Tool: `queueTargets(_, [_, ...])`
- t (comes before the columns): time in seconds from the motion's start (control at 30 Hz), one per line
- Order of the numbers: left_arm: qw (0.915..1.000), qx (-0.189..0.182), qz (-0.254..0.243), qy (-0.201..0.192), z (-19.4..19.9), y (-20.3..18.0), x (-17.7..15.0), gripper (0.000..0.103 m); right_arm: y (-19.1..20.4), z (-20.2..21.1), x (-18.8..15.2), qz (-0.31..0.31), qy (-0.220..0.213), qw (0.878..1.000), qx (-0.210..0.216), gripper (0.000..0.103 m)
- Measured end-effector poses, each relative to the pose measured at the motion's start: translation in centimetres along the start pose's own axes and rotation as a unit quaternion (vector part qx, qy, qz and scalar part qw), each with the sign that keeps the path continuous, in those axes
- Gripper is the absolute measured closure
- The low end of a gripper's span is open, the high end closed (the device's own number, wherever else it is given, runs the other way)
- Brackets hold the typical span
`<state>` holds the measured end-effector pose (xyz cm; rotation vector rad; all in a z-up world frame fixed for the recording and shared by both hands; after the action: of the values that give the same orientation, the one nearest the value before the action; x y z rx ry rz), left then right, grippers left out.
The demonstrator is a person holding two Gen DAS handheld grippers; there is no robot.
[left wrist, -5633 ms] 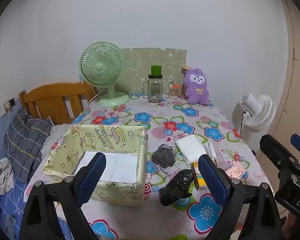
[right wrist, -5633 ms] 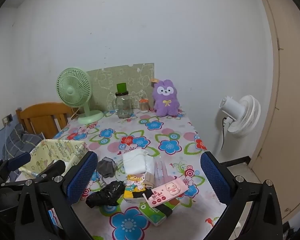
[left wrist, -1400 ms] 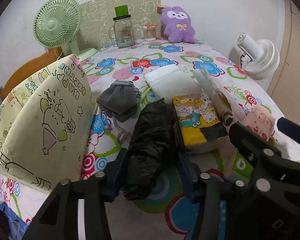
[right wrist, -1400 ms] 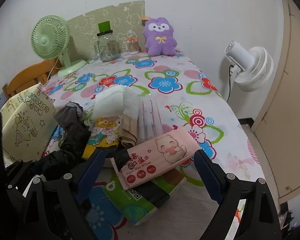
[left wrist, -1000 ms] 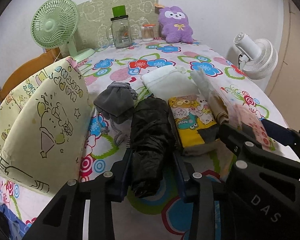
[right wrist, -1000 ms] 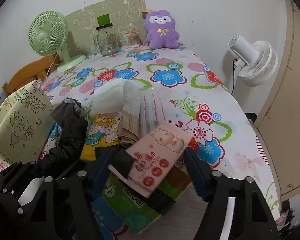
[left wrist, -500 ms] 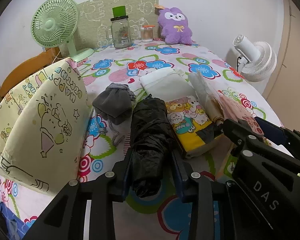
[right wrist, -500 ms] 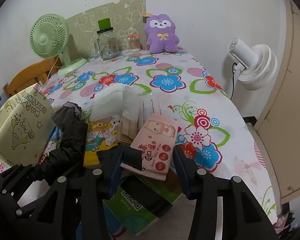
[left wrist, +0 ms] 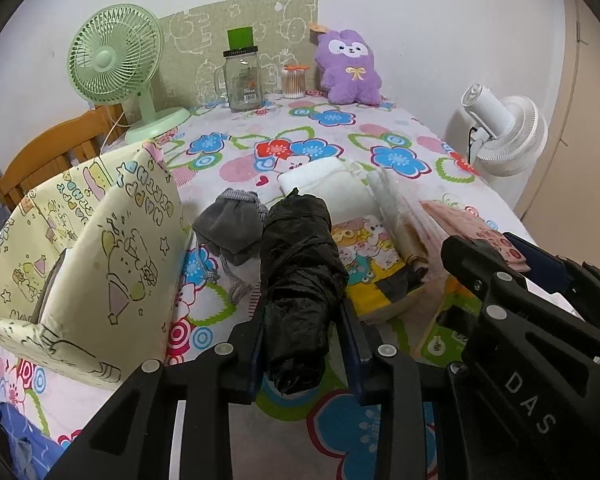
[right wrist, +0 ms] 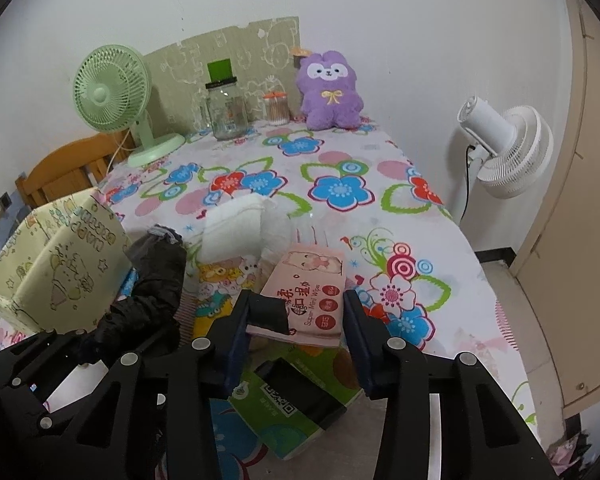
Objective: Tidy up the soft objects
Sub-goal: 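Grasp and lift the black bundle with the left gripper while the right gripper grasps the pink wipes pack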
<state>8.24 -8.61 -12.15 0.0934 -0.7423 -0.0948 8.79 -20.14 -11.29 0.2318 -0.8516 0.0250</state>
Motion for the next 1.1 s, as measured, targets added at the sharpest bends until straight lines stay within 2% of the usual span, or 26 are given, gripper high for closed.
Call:
queueTargets(0.77, [0.9986,-0.014,0.009,-0.050,6.7,0.8,2.7,0.071,2.2,6.7,3.4,0.015,-0.064,0.998,0.007,0.056])
queueTargets(1.1, [0.9981,-0.021,0.014,-0.057,8.0,2.3,3.3,0.071,4.1,8.1,4.4,0.027,-0.073,0.997,0.009,0.056])
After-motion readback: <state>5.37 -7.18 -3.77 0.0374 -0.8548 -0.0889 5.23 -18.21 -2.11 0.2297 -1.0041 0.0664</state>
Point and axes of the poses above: each gripper's, at about its wrist camera, not at the fingertips, and z roughly against the way its jaws point, y to its left, x to its top, the point moved 2 cm from there along -z, roughly the way its jaws point, and after that the axes turned 7 degrees about x, right-handed, at the moved point
